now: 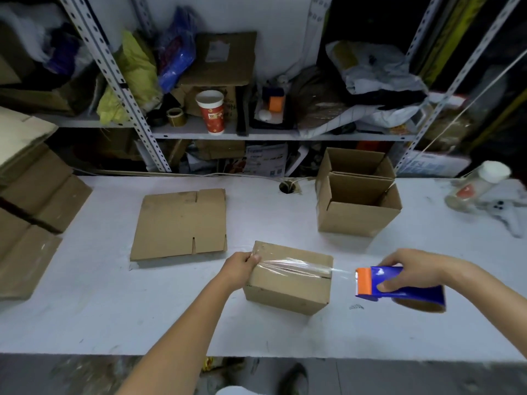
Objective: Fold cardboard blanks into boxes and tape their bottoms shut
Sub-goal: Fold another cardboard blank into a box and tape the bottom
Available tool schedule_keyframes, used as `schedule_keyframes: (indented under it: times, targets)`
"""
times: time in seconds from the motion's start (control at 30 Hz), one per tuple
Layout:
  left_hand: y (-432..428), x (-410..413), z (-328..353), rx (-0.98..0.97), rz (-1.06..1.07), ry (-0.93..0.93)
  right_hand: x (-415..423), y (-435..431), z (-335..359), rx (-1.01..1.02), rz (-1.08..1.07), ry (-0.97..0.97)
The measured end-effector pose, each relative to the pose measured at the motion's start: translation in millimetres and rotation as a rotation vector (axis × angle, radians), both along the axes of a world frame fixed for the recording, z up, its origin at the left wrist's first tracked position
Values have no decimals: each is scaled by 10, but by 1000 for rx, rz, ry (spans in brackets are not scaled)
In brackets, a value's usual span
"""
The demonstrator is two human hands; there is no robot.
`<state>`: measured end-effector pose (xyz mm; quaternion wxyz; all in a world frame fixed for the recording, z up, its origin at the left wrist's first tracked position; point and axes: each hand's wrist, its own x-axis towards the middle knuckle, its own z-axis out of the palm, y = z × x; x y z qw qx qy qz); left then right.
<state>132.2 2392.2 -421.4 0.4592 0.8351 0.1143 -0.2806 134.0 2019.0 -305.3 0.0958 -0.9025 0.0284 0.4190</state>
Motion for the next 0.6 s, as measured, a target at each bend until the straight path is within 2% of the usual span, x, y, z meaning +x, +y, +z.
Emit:
schedule_keyframes:
  times: [0.1,0.27,0.6]
  targets:
    - [-15,-31,-6,-13,31,-3,-199,-112,-179,-7,-48,-41]
    - [-46,-65,-8,-50,103,31,-300,375,-661,48,-13,-168]
    - [51,-39,15,4,115,-25,-272,795,-836,-56,53,-411]
